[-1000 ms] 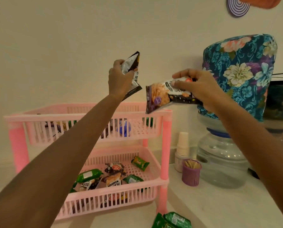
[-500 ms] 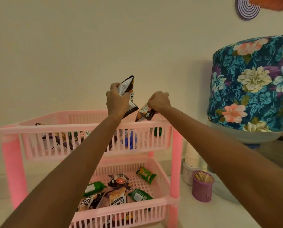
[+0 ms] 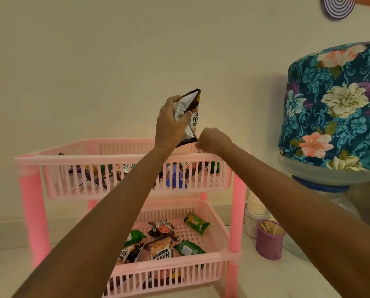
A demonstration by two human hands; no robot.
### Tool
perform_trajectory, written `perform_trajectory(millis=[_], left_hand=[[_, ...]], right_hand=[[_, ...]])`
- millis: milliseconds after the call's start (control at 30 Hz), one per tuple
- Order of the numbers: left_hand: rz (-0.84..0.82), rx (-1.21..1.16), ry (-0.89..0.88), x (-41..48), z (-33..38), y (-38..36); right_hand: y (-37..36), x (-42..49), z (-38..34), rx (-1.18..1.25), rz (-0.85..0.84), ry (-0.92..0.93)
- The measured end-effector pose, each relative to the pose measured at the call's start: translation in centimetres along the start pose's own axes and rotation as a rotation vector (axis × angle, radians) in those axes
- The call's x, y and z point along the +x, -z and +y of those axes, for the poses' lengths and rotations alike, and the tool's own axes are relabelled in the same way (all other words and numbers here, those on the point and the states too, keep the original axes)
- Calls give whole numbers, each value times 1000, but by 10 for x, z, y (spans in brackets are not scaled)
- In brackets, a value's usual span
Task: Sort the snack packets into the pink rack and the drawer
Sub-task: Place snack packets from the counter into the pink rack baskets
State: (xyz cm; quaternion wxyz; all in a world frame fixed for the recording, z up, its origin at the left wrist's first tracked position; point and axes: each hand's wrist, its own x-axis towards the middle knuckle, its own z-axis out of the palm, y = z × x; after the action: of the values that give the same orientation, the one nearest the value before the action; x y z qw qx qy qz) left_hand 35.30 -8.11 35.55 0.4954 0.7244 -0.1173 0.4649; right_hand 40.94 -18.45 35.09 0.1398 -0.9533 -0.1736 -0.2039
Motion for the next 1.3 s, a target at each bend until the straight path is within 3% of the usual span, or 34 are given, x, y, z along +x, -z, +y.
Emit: perform_trajectory(millis=[100,167,233,333,433,500,600,800,1000,1067,1200,1300], left_hand=[[56,-159,-7,-6,6,3],[81,-289,32,-14,9,6],[73,-377,61,-24,15,8],[40,-521,99,-37,33,12],[-26,-645,135,-57,50,15],[-53,-604,73,-78,54,14],[-78,-364,-50,-111,46,16],[-358,143,-220,-164,-9,33],[-678,739,-340,-178,-84,54],[-720,862,-242,-179,-112,57],[-685,881,111,-179,-145,53],[-787,918,290,-187,-163,46]], right_hand=[[8,-20,-8,458,290,98],[16,-39,-18,928,276,86],[24,-58,-23,1187,172,98],[31,-81,-24,1170,39,234],[33,-101,-22,1216,11,305],[28,-115,-18,1299,22,320],[9,-137,-6,1357,42,325],[-57,-170,25,1273,85,325],[-115,-178,50,748,25,180],[-130,-172,56,604,-1,141],[-150,-149,52,484,-78,81],[-166,-121,43,346,-122,54]])
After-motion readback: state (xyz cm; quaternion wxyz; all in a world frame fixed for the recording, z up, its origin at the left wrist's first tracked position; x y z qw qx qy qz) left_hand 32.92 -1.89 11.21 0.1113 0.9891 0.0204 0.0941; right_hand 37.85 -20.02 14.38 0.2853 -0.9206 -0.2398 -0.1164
